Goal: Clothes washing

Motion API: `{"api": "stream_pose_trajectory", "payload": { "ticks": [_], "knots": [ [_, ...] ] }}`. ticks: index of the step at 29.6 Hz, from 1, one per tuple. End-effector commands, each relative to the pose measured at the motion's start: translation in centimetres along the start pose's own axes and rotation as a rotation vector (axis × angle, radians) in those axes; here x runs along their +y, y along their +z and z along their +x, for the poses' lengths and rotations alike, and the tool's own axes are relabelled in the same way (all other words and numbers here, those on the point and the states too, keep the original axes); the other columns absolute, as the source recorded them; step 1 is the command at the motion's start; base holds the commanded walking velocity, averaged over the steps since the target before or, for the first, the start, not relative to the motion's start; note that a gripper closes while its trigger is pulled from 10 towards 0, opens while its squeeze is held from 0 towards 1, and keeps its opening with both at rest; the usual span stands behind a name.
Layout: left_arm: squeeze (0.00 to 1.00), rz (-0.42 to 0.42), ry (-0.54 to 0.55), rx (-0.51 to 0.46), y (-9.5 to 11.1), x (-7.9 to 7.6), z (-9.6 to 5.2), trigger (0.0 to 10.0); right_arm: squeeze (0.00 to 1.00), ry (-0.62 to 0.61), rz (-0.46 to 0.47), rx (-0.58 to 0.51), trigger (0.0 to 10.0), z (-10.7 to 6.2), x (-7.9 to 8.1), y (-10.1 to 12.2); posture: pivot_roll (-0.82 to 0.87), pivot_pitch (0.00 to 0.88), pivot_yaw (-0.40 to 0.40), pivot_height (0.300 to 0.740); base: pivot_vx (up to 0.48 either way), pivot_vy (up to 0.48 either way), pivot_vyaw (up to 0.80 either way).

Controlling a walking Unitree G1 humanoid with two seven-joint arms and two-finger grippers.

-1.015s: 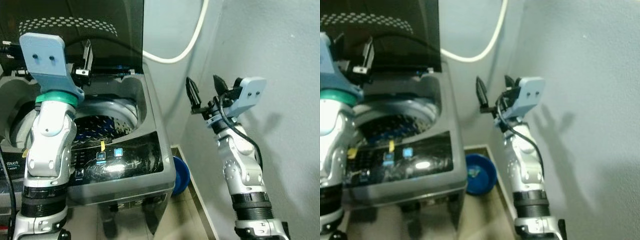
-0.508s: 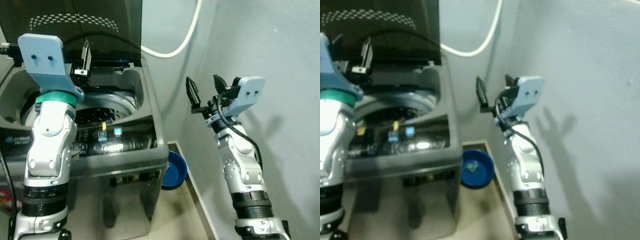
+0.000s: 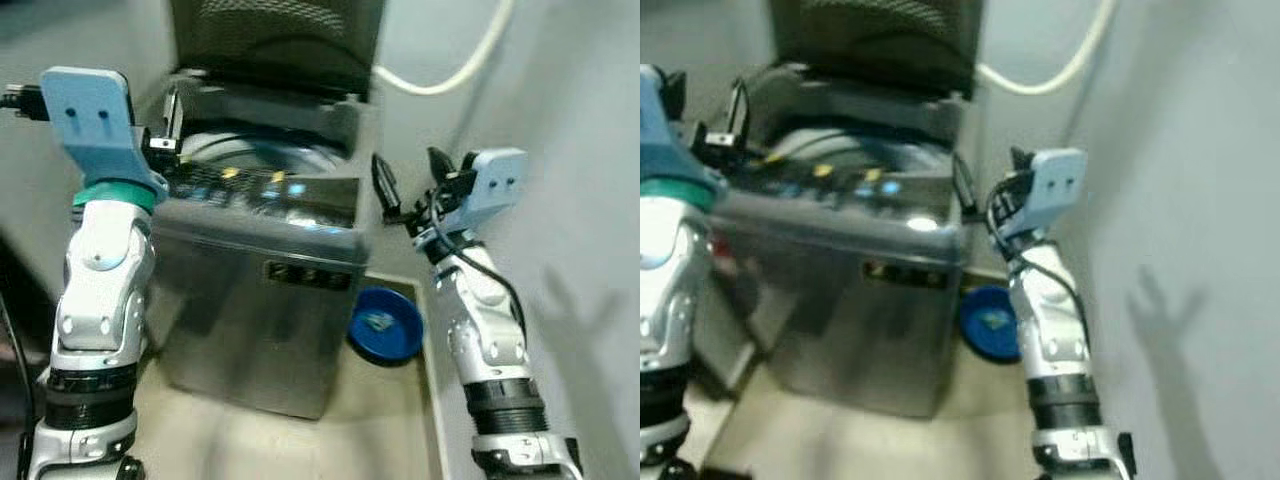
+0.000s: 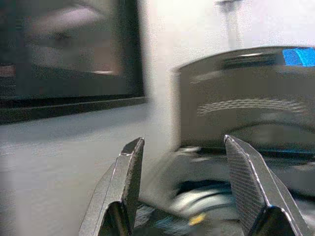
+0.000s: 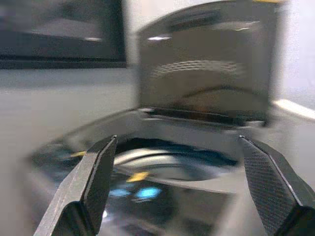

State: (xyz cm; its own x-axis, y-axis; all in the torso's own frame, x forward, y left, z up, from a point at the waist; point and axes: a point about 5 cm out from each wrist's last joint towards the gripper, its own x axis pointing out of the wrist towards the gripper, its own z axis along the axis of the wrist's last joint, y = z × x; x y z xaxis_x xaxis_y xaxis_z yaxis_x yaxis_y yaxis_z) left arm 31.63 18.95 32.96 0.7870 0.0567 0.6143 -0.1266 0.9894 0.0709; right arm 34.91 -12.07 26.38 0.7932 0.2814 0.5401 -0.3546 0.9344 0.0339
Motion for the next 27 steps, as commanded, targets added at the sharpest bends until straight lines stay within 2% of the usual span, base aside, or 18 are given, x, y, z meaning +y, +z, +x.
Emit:
{"api": "stream_pose_trajectory", "payload": {
  "ticks": [1, 5, 8, 13, 27],
  "knots": [
    [0.00, -0.017, -0.019, 0.000, 0.01, -0.70, 0.03, 10.0, 0.00, -0.020, -0.010, 0.013, 10.0, -0.38, -0.80, -0.17, 0.08, 0.050, -0.040, 0.740, 0.000, 0.000, 0.00],
    [0.00, -0.020, -0.031, 0.006, -0.13, -0.98, 0.04, 10.0, 0.00, -0.003, 0.004, 0.006, 10.0, -0.38, -0.59, -0.12, 0.08, 0.048, -0.040, 0.740, 0.000, 0.000, 0.00],
    [0.00, 0.007, -0.030, 0.014, -0.27, -0.99, 0.07, 10.0, 0.00, 0.000, 0.005, 0.005, 10.0, -0.39, -0.53, -0.13, 0.08, 0.048, -0.039, 0.740, 0.000, 0.000, 0.00],
    [0.00, 0.022, -0.019, 0.012, -0.36, -0.78, 0.17, 10.0, 0.00, 0.004, 0.005, 0.007, 10.0, -0.47, -0.49, -0.17, 0.08, 0.049, -0.037, 0.740, 0.472, 0.000, 0.00],
    [0.00, 0.033, -0.019, 0.016, -0.46, -0.70, 0.20, 10.0, 0.00, 0.000, -0.016, 0.018, 10.0, -0.61, -0.63, -0.36, 0.08, 0.053, -0.034, 0.740, 0.480, 0.000, 0.75]
  ]
}}
